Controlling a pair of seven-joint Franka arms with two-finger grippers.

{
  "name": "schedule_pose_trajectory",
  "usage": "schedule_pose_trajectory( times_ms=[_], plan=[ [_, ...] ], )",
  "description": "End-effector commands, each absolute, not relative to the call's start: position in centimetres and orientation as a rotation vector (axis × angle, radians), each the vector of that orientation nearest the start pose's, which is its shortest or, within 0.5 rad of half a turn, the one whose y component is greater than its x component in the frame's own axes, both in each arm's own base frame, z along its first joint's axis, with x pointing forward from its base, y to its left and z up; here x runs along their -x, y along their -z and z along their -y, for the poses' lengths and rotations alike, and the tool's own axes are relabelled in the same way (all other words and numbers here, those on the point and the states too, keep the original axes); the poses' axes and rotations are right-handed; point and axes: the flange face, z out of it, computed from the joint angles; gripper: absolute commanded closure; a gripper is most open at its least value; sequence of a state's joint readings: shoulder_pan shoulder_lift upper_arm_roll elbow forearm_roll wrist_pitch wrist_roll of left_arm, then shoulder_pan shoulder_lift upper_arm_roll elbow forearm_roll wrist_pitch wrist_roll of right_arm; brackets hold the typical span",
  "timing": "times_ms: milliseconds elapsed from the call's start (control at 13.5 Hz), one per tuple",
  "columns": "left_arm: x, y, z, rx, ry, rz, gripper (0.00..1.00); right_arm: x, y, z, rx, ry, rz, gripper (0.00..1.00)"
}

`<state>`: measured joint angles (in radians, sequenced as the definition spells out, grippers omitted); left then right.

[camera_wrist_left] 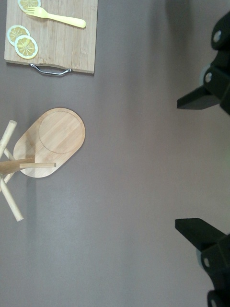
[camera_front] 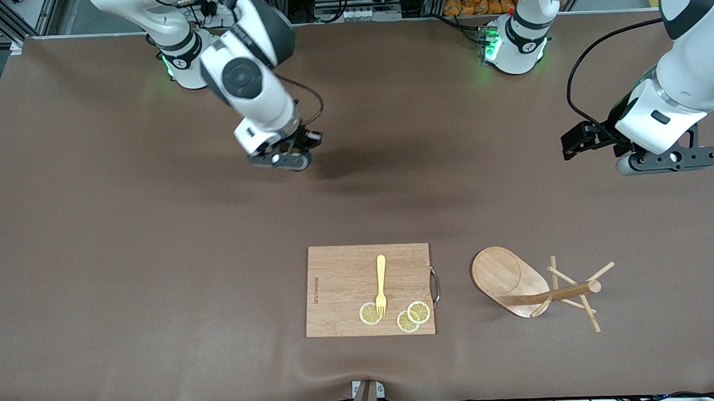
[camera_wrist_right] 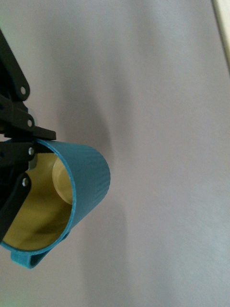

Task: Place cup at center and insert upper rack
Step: 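Carry the mug toward the table middle while the left gripper approaches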

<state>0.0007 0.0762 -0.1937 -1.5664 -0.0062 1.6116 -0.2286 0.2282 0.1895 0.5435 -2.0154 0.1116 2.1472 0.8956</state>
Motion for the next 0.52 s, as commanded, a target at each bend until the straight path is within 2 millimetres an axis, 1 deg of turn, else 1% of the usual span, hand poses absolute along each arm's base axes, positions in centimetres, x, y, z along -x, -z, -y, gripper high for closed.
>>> schedule_pose_trajectory(
  times_ms=[0, 149, 297, 372, 446],
  plan=[
    [-56.9, -58.9, 11.0, 3.139, -0.037, 0.072, 0.00, -39.3, -36.8, -44.6, 3.015, -0.244, -0.325, 1.00],
    [-56.9, -58.8, 11.0, 3.137, -0.041, 0.072, 0.00, -38.4, -34.6, -46.7, 3.014, -0.220, -0.360, 1.00],
    [-56.8, -58.8, 11.0, 3.137, -0.038, 0.069, 0.00, -37.5, -32.9, -49.3, 3.038, -0.210, -0.376, 1.00],
    [-56.9, -58.8, 11.0, 3.137, -0.038, 0.072, 0.00, -37.2, -32.3, -50.5, 3.041, -0.209, -0.403, 1.00],
    [-56.9, -58.8, 11.0, 3.138, -0.038, 0.069, 0.00, -37.3, -31.5, -51.2, 3.041, -0.215, -0.449, 1.00]
  ],
)
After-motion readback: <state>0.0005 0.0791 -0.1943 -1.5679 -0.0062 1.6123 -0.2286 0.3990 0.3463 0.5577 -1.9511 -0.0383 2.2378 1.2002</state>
